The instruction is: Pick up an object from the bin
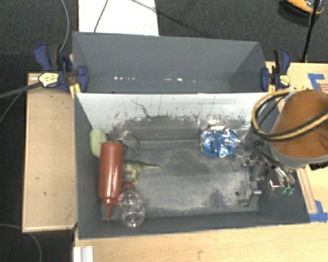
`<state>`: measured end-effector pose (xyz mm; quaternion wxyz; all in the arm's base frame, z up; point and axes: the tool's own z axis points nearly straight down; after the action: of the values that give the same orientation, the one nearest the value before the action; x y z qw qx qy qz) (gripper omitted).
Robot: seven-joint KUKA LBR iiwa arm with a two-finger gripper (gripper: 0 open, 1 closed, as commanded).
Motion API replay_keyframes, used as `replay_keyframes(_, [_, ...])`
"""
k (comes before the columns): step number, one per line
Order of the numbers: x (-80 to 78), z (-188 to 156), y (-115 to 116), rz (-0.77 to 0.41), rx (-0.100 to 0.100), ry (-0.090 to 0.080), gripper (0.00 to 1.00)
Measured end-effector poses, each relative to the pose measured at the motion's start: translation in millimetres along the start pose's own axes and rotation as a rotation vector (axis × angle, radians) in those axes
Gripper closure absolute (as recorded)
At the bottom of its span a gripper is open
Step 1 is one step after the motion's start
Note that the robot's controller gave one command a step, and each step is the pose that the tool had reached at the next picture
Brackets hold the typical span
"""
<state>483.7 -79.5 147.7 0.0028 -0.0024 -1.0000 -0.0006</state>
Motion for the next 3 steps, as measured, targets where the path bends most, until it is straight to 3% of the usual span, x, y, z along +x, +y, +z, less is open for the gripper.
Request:
replay_keyframes(1, [-2.0,-3.9,0.1,-0.003,0.001,-0.008,0.0])
replay_keyframes(2, [-50.9,39.7,-35.9,-0.108,0.002,-0.011,0.0])
replay_keyframes(3, [-81.5,45.3,-30.9,-0.017,0.0,0.0,0.0])
